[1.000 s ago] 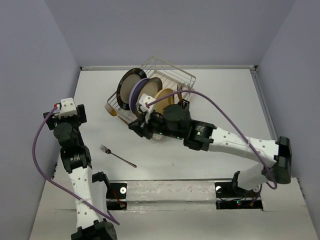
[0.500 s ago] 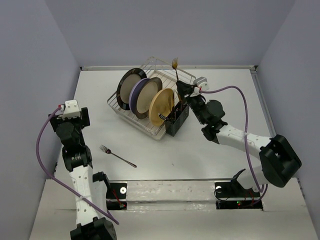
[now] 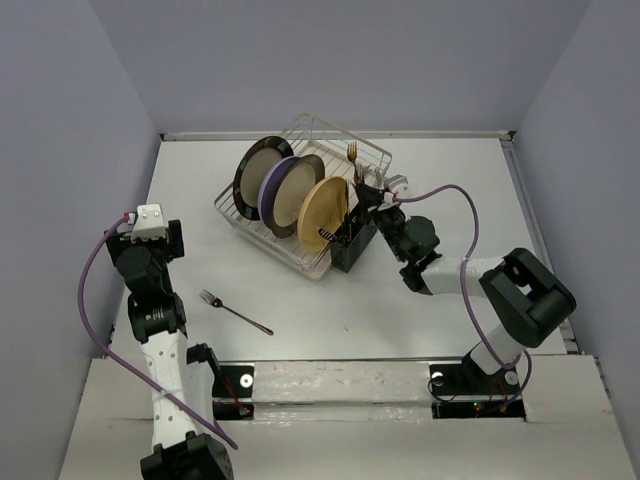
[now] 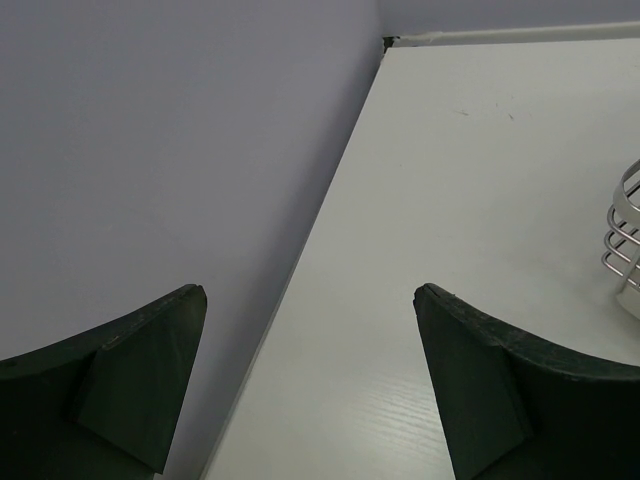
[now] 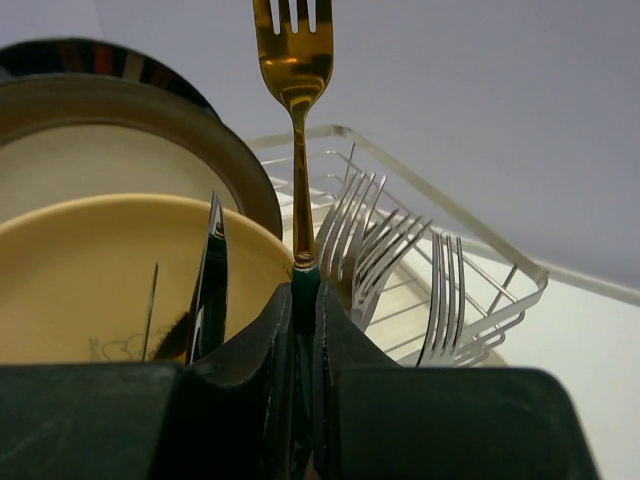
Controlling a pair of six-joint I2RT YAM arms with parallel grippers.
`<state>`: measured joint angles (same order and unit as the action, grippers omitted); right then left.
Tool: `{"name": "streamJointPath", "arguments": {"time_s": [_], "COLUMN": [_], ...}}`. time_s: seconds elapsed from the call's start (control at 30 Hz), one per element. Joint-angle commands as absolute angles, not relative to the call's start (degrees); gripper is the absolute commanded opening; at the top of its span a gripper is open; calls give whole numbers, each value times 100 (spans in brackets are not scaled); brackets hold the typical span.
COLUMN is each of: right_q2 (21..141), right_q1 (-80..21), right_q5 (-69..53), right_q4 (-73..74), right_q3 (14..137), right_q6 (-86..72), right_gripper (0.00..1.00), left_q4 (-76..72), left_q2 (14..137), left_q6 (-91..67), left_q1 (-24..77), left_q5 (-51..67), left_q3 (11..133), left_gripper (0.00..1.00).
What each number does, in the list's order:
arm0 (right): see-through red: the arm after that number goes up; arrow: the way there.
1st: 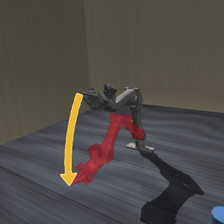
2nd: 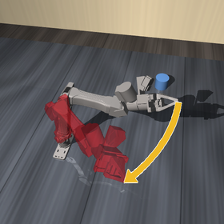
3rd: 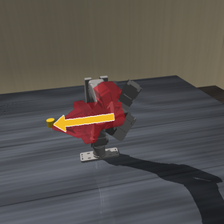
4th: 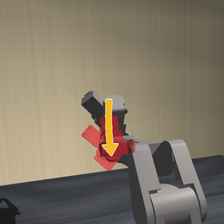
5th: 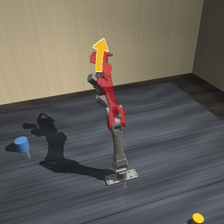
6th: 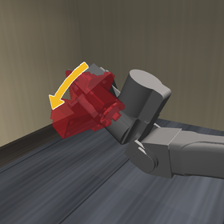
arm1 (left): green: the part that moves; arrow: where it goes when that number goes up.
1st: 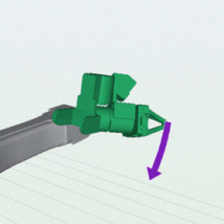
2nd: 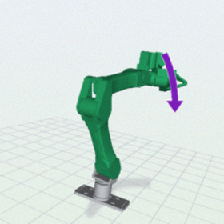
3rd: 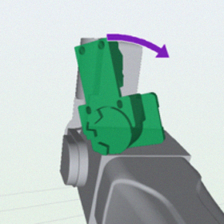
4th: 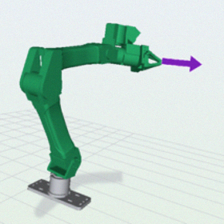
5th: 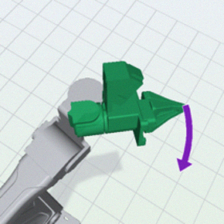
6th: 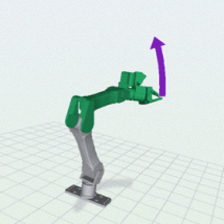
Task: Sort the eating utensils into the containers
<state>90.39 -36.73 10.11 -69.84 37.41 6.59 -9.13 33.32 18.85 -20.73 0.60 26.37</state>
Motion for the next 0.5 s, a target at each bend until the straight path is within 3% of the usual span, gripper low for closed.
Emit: {"name": "streamJointPath", "arguments": {"time_s": [0.0,0.43,0.47], "right_q2": [9149,9694,9694], "right_q1": [-3612,-3612,-3612], "right_q5": [1020,880,844], "right_q4": [-8103,-9307,-9412], "right_q3": [3560,2681,2594], "right_q6": [379,158,176], "right_gripper": [0,1,9], "left_q4": [-1195,-1222,-1222], "left_q2": [3287,3296,3305], "left_q6": [1951,1951,1951], "left_q1": [-2109,-2109,-2101], "left_q5": [132,149,141], "left_q3": [2584,2558,2566], "left_gripper": [99,99,99]}}
